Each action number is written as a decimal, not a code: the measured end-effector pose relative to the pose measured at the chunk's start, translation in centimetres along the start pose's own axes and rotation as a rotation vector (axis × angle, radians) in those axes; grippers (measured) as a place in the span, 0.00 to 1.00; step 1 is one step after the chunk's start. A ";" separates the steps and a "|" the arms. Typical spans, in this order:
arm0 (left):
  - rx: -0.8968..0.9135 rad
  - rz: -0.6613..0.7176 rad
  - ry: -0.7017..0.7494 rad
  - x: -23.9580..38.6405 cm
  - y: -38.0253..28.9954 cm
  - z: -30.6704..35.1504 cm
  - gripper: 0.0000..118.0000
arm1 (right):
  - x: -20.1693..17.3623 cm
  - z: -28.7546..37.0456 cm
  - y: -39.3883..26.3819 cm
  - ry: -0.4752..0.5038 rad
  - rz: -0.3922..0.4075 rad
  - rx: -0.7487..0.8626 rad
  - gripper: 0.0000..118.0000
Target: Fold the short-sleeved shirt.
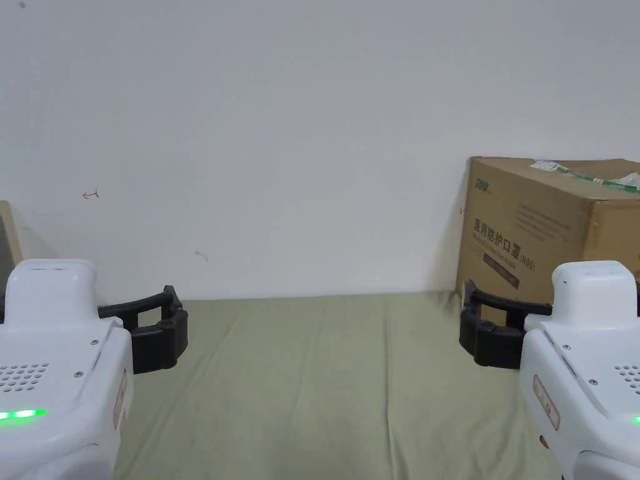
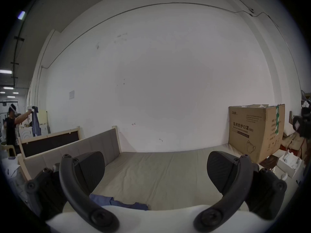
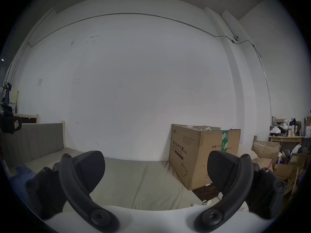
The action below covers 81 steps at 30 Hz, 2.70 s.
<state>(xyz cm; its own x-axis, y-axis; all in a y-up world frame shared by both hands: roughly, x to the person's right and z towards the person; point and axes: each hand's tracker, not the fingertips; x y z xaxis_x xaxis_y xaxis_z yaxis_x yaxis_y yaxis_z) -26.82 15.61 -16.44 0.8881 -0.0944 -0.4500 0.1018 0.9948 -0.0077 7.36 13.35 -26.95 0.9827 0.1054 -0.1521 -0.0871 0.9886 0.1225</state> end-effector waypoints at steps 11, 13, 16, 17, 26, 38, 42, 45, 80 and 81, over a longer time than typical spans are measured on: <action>-0.015 0.079 -0.015 -0.4 0.4 -0.2 1.00 | 0.2 0.1 0.5 0.008 -0.067 -0.026 1.00; -0.014 0.068 0.001 -0.3 0.4 -0.2 1.00 | 0.4 0.1 0.6 0.001 -0.073 -0.025 1.00; -0.008 0.055 0.009 -0.3 0.4 -0.1 1.00 | 0.6 0.3 0.8 -0.010 -0.081 -0.008 1.00; -0.007 0.052 0.008 -0.2 0.3 -0.1 1.00 | 0.7 0.3 0.8 -0.015 -0.081 -0.006 1.00; 0.026 0.021 -0.007 0.4 0.8 0.4 1.00 | 0.5 0.5 1.5 -0.020 -0.051 0.011 1.00; 0.020 0.041 -0.004 0.0 1.1 0.2 1.00 | 0.2 0.4 2.2 -0.015 -0.036 0.023 1.00; 0.023 0.038 0.002 0.0 1.1 0.1 1.00 | 0.1 0.3 2.3 -0.020 -0.029 0.025 1.00; 0.026 0.038 0.003 0.0 1.1 0.0 1.00 | 0.0 0.2 2.3 -0.020 -0.027 0.027 1.00; -0.096 -0.017 0.077 -2.6 -0.5 1.1 0.00 | -2.8 -0.3 -0.7 0.173 -0.088 -0.094 0.00; -0.116 -0.014 0.092 -3.5 -0.9 1.5 0.00 | -3.9 -0.7 -0.7 0.219 -0.076 -0.108 0.00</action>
<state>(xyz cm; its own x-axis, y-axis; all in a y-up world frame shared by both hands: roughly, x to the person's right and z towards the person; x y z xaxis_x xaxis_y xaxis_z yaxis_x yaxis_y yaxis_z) -29.34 15.01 -13.51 0.8412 -0.1100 -0.5293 0.0572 0.9917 -0.1153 3.48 12.35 -27.12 0.9294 0.0391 -0.3669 -0.0425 0.9991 -0.0010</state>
